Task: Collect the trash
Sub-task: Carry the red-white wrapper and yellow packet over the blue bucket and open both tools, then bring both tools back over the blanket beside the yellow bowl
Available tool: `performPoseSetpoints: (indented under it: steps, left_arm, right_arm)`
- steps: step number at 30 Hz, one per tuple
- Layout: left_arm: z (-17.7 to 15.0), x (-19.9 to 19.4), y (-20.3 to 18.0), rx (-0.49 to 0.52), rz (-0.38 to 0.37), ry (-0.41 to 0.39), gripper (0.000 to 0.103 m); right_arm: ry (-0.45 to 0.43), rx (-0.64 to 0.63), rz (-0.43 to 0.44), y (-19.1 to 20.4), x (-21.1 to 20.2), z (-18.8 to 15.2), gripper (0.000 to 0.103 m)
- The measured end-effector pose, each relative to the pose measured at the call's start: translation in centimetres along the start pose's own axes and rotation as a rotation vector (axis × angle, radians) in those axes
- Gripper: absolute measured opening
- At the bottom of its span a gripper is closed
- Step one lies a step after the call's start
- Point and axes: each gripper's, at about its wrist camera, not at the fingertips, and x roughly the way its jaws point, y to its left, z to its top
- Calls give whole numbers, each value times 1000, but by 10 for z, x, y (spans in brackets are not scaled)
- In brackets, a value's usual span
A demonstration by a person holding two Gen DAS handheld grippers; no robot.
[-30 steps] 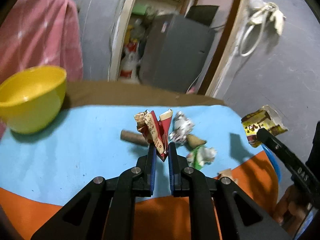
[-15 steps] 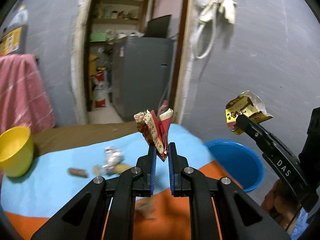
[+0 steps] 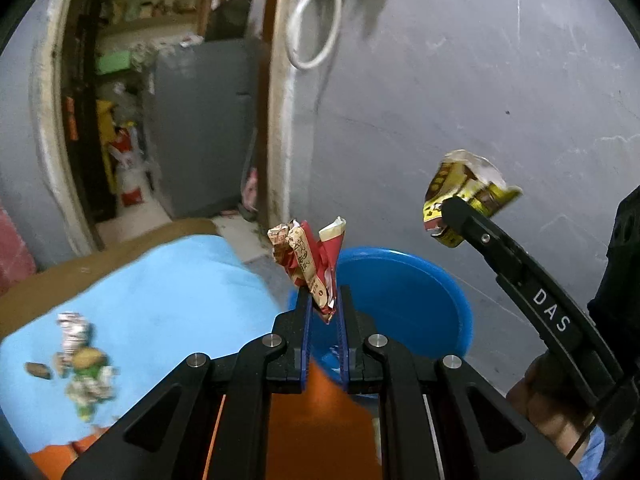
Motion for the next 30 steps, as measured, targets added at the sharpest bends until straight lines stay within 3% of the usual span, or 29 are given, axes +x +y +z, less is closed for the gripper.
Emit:
performPoseSetpoints:
  steps: [9, 15, 19, 24, 30]
  left_arm:
    - [-2, 63, 1, -65, -56, 132, 9]
    - [-8, 91, 8, -85, -35, 204, 16]
    - [-15, 94, 8, -80, -30, 218, 18]
    - [-19, 83, 2, -91, -27, 195, 29]
    - [-14, 64, 5, -113, 3, 159, 31]
  right_arm:
    - [104, 137, -102, -54, 13, -4, 16]
    - [142, 191, -121, -68, 13, -7, 18]
    - [139, 196, -120, -66, 12, -6, 31]
    - [142, 192, -124, -66, 11, -7, 32]
    - [131, 192, -140, -66, 12, -4, 45]
